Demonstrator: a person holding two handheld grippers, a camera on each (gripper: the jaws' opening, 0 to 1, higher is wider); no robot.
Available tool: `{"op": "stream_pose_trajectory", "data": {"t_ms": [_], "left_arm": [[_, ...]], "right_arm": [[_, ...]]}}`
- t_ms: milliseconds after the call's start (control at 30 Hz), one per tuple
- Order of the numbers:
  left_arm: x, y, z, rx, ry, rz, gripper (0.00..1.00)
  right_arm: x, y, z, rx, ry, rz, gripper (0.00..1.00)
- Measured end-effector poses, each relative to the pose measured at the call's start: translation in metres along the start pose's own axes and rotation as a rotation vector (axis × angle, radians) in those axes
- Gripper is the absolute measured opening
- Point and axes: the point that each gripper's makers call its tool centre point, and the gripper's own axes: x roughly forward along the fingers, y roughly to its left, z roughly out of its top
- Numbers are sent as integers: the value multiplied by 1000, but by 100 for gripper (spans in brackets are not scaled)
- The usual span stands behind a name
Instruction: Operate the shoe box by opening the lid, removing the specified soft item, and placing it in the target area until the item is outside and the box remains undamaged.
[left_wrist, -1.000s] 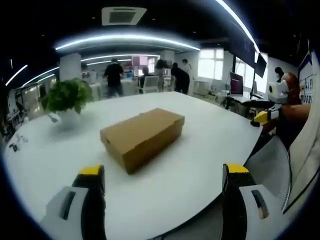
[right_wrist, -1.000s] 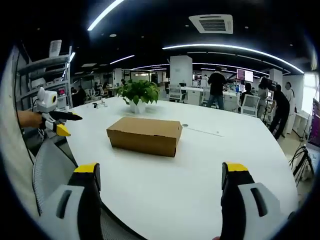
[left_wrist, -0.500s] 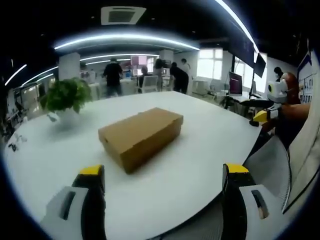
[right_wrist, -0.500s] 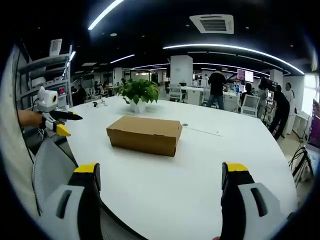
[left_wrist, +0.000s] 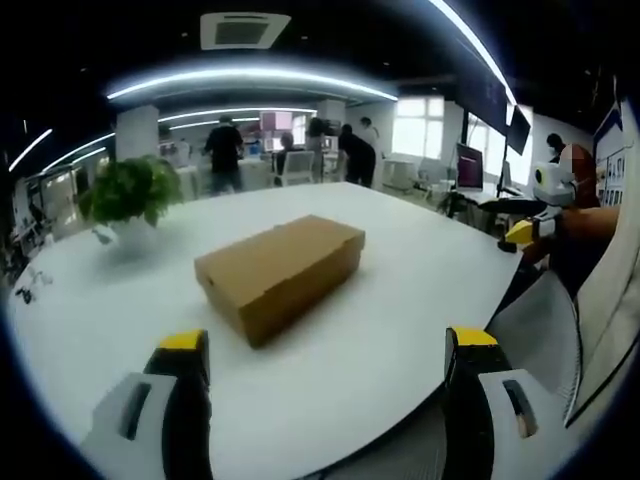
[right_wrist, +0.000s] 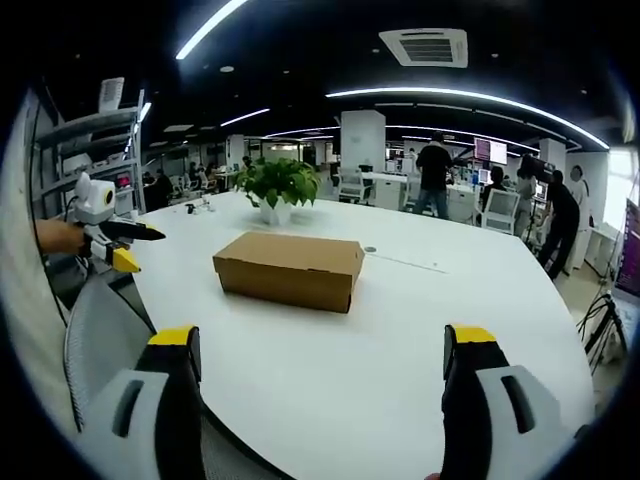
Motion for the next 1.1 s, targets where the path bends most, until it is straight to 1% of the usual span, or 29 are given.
{"op": "stream_pose_trajectory", "data": {"t_ms": [767,1100], "left_arm": [[-1,-1,-1,5,9,-4,100],[1,0,-2,8,14,-4,100]], "right_arm": [[1,1,-2,0,6,10,96],[2,-2,-2,-7,12,10,96]]}}
